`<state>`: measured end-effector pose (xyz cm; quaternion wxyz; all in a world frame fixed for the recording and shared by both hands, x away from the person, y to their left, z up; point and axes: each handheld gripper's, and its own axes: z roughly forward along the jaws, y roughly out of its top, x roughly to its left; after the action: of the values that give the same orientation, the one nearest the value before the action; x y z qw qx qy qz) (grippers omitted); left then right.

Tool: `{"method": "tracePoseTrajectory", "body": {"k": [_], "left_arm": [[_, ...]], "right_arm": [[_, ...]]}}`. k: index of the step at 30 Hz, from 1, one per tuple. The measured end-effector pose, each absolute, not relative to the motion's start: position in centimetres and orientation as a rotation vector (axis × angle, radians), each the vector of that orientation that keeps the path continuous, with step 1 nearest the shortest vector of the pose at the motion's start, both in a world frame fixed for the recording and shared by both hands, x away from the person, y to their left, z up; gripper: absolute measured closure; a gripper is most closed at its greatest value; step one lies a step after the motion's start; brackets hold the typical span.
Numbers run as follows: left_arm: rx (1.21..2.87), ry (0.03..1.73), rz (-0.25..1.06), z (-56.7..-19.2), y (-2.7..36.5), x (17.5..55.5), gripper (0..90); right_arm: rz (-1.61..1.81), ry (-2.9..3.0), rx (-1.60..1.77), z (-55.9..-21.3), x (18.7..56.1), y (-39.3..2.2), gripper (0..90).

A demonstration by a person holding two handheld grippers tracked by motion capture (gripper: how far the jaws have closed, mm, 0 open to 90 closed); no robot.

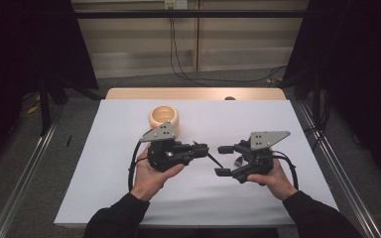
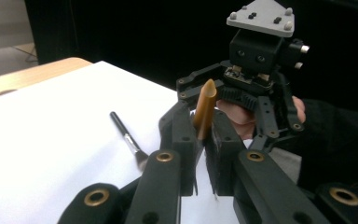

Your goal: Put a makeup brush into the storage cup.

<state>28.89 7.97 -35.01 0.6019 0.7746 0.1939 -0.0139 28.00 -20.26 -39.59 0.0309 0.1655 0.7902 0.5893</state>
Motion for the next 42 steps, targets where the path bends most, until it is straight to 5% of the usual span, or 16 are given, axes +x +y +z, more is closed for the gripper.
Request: {"method": "tracePoseTrajectory", "body": {"k": [11,42], "left_arm": [[1.881,0.452,-0.027,-35.2,7.6,28.7,83.3],[2.026,0.379,-0.134,-36.7,5.2,28.1,83.3]], "right_arm": [[1.817,2.491,0.519,-39.6,28.2,-20.2,31.2],[1.624,2.792,0.366,-40.0,28.2,-18.7,75.1]]}}
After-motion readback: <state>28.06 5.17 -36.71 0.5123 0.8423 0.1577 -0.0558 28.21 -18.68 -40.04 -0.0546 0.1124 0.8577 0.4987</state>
